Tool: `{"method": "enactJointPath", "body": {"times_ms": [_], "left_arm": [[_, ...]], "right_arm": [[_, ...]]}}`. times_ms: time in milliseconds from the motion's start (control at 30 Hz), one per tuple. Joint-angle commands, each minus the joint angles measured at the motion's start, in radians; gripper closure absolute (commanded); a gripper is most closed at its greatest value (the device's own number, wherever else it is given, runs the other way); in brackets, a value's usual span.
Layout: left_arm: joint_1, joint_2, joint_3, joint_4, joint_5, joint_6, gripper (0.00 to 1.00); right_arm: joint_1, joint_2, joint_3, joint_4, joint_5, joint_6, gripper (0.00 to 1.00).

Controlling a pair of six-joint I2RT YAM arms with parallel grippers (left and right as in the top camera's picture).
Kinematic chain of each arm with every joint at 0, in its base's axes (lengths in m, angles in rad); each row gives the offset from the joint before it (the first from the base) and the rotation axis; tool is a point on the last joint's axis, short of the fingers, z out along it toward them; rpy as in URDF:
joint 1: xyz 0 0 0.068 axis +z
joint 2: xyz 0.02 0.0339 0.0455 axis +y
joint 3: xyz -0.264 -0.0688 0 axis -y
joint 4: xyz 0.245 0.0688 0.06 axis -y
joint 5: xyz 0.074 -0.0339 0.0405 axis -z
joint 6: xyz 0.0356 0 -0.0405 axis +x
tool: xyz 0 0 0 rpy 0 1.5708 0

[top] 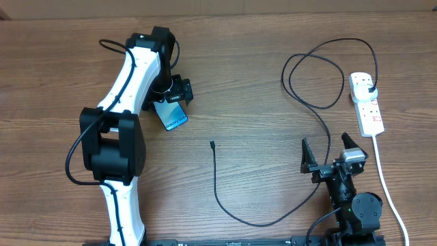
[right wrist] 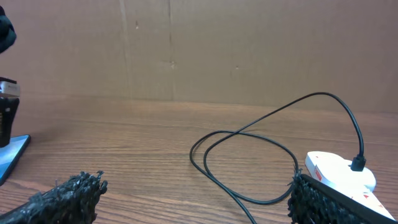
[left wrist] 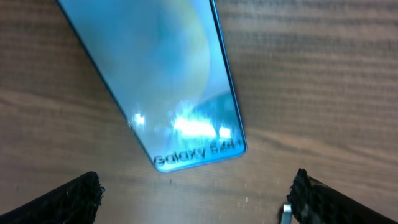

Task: Plug charger to phone and switch on socket
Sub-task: 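Grasp the phone's top edge with the left gripper and lift it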

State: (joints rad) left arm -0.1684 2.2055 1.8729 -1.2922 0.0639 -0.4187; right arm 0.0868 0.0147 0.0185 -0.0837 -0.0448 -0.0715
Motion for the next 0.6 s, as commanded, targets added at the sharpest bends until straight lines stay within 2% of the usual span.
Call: {"method": "enactJointPath", "body": {"times_ms": [0,233,567], "left_arm": [[0.007,0.014,0.012,0.024,-0.046,-0.042,0.0],[0.006,0.043,0.012,0.087,-0.126,-0.136,0.0],[0.006,0.144,0.012,0.129,-0.119,-0.146,0.0]], "right_arm": [[0.006,-0.012,-0.01,0.003,-0.002,-0.005,0.0],[0.006,-0.012,-0.01,0.003,-0.002,-0.005,0.0],[0.006,-0.012,-0.01,0.003,-0.002,-0.005,0.0]]}}
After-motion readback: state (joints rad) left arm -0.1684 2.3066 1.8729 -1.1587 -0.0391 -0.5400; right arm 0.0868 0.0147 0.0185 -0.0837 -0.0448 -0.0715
